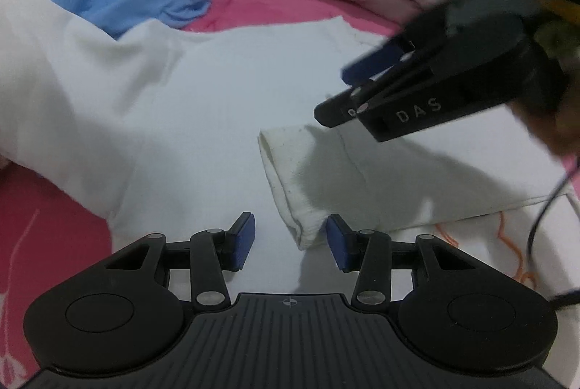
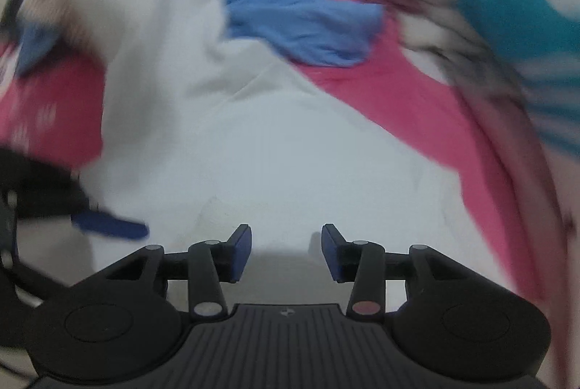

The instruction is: Fold clothes

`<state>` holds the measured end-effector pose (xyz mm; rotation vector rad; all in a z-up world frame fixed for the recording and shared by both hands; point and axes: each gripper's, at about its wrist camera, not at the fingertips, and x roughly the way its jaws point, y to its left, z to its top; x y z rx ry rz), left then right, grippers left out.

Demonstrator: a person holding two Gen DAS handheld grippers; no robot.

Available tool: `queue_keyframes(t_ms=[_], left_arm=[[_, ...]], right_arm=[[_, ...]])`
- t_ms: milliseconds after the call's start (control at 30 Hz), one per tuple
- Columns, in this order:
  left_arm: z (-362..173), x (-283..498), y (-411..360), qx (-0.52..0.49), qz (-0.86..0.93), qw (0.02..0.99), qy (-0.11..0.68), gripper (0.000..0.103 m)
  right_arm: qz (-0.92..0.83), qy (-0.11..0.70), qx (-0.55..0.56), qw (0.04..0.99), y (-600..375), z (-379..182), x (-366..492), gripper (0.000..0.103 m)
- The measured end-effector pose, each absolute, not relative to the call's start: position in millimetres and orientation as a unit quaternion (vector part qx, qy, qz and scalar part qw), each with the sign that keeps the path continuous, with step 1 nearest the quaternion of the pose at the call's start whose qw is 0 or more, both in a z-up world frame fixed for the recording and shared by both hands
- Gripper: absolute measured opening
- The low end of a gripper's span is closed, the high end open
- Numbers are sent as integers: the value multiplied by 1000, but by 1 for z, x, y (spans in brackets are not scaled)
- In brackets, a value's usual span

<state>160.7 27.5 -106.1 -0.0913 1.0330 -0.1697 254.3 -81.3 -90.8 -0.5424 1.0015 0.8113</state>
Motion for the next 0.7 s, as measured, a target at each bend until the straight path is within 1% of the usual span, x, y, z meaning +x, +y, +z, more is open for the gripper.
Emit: queue_keyframes(t_ms=[67,133,167,200,233,267,300,367,467,567,700], left_arm=[[-107,163,27,-48,-84,865,492,41],[-108,165,25,-50,-88,865,492,36],[-109,165,24,-47,-92,865,491,30],[-109,165,21,-43,-97,866,489,21],[-109,164,19,-37,-100,868,485,18],[-109,164,16,-30,-101,871,481,11],[-108,164,14,-23,-103,873,476,8],[-106,166,14,-24,-103,878,466,7],[-97,173,21,-35,-96,889,446,7],[-99,179,25,-32,-92,890,445,6],[-113,187,23,-17,-84,880,467,8]], right_arm=[[405,492,-260,725,-76,-100,269,49],[427,521,-257,693,-76,-109,277,49],[431,531,-248,686,-76,-110,280,49],[435,540,-240,679,-77,-111,284,40],[438,549,-231,673,-78,-111,287,32],[437,553,-220,674,-80,-109,289,18],[434,550,-216,680,-83,-106,290,9],[427,543,-207,693,-90,-101,289,7],[415,531,-184,716,-99,-90,293,6],[403,521,-164,735,-105,-84,300,6],[374,523,-161,749,-98,-105,303,8]])
